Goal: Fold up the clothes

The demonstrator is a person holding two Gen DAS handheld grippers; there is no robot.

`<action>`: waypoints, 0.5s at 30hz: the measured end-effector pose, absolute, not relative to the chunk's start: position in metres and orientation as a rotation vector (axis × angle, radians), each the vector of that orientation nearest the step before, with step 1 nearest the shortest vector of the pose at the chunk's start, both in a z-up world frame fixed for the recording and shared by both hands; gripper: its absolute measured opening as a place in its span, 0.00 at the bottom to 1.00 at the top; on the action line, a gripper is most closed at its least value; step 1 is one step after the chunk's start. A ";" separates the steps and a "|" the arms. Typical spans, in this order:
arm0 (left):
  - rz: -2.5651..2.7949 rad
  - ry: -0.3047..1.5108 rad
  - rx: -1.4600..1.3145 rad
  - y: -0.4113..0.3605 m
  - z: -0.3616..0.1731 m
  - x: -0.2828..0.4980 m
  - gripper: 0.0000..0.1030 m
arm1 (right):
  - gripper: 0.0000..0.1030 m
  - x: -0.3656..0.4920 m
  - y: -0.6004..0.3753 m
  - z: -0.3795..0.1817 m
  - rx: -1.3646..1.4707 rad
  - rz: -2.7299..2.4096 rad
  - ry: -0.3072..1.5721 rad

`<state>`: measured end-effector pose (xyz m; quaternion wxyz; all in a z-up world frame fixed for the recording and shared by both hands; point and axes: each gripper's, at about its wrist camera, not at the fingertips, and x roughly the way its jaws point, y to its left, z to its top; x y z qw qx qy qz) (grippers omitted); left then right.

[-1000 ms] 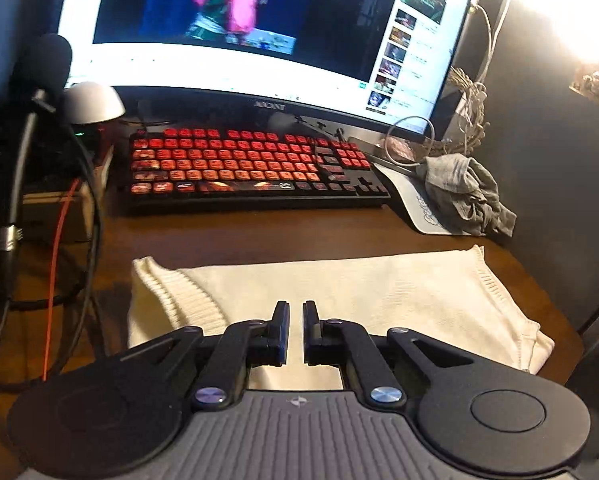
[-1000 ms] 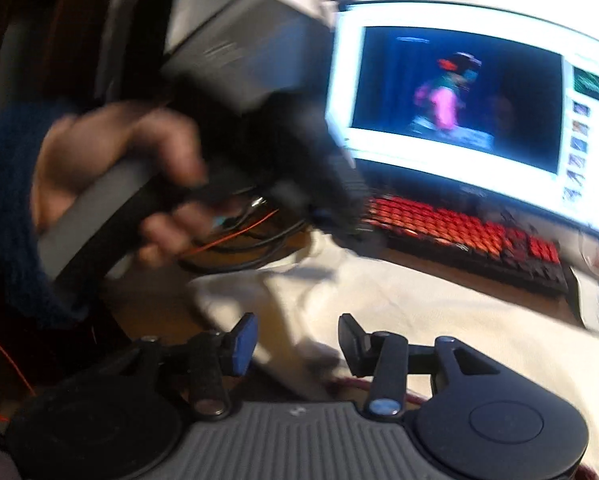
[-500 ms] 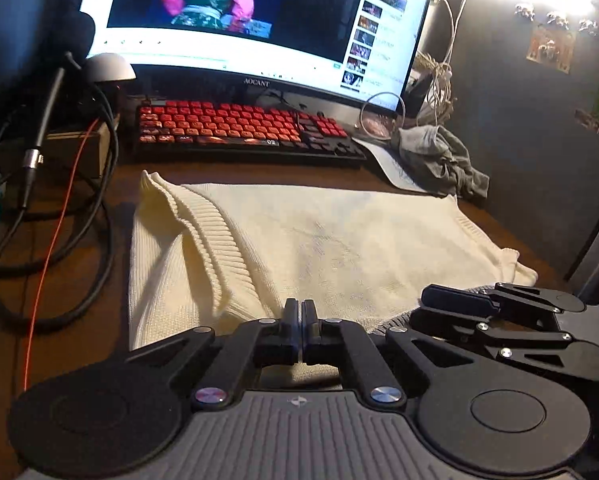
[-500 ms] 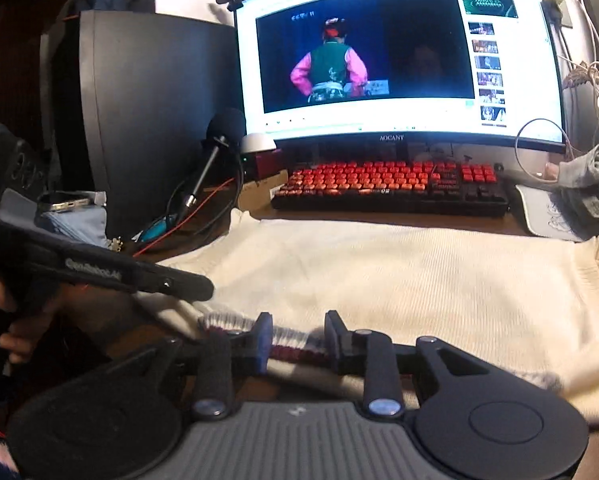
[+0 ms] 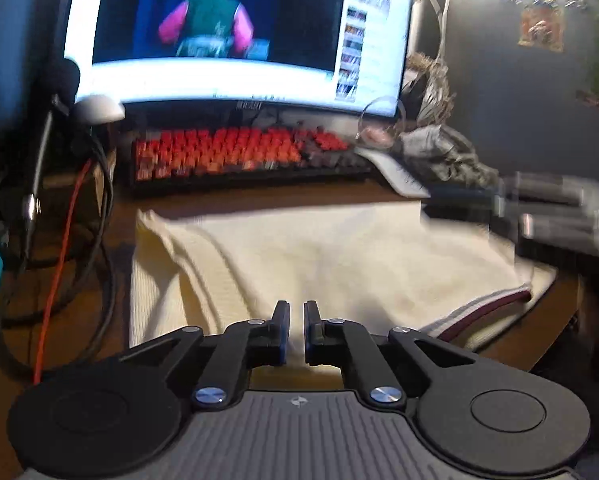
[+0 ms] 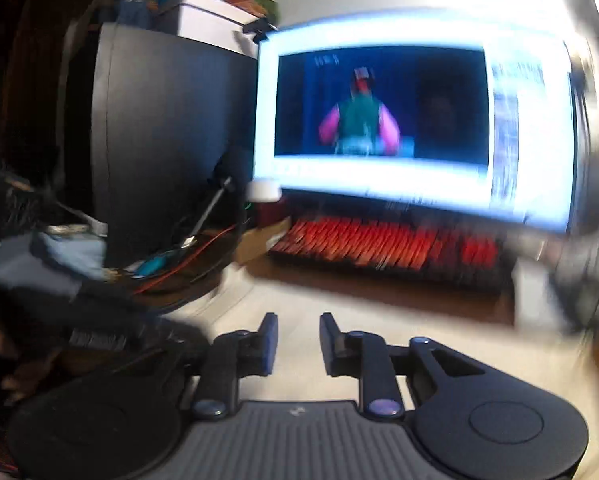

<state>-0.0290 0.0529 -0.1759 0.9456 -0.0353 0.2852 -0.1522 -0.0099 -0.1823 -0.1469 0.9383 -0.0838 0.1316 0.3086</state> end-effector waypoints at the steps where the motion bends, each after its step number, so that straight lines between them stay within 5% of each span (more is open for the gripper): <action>1: -0.313 0.576 -0.085 0.055 -0.177 -0.029 0.05 | 0.15 -0.002 -0.179 -0.142 -0.201 0.624 0.278; 4: -0.326 0.560 -0.107 0.059 -0.181 -0.030 0.07 | 0.05 0.030 -0.174 -0.142 -0.234 0.627 0.355; 15: -0.378 0.519 -0.129 0.069 -0.188 -0.033 0.07 | 0.04 0.101 -0.168 -0.167 -0.272 0.563 0.588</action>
